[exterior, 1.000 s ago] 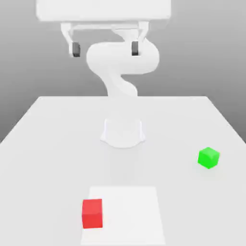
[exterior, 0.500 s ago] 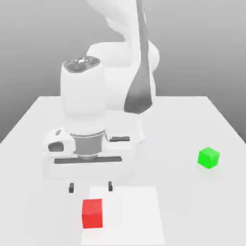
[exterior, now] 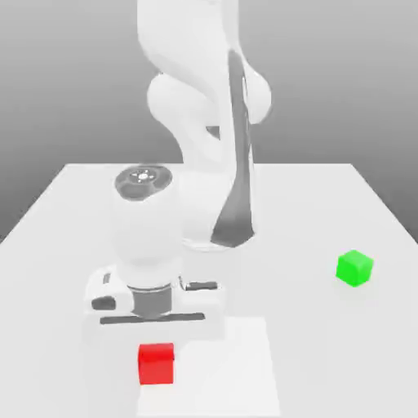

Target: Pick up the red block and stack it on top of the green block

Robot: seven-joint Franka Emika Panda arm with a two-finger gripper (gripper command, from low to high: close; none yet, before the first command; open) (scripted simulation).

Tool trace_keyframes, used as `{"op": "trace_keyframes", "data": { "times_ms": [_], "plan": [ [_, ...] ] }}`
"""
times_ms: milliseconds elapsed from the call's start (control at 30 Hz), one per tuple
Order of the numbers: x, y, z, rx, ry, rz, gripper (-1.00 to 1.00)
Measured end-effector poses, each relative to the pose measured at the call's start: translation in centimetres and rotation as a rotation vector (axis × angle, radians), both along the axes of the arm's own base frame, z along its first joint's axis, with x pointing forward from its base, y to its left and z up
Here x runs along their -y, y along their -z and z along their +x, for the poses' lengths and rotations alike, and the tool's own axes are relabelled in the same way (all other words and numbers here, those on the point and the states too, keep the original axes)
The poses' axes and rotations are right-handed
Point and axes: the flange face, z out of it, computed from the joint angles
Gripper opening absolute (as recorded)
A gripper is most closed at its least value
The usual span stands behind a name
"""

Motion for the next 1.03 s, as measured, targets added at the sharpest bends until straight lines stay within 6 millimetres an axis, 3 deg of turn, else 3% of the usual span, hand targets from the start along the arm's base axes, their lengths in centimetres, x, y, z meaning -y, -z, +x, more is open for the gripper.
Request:
{"op": "trace_keyframes", "data": {
  "times_ms": [67,133,167,233,367,533,700,933,967,1033],
  "plan": [
    [-1.1,-1.9,-0.1,0.000,-0.028,0.005,-1.00],
    [-6.4,-2.7,-0.4,0.001,-0.181,0.020,-1.00],
    [-10.0,-3.0,-0.9,0.001,-0.283,0.027,-1.00],
    [-16.1,-3.6,-2.5,0.001,-0.469,0.039,-1.00],
    [-25.5,-4.6,-7.7,-0.001,-0.809,0.051,-1.00],
    [-32.9,-5.5,-15.7,-0.002,-1.191,0.043,-1.00],
    [-37.7,-5.7,-25.2,-0.002,-1.585,0.007,-1.00],
    [-38.1,-0.3,-26.3,0.000,-1.636,-0.004,-1.00],
    [-38.1,0.4,-26.4,-0.001,-1.636,-0.003,1.00],
    [-38.1,0.4,-26.5,-0.001,-1.638,-0.003,1.00]
  ]
}}
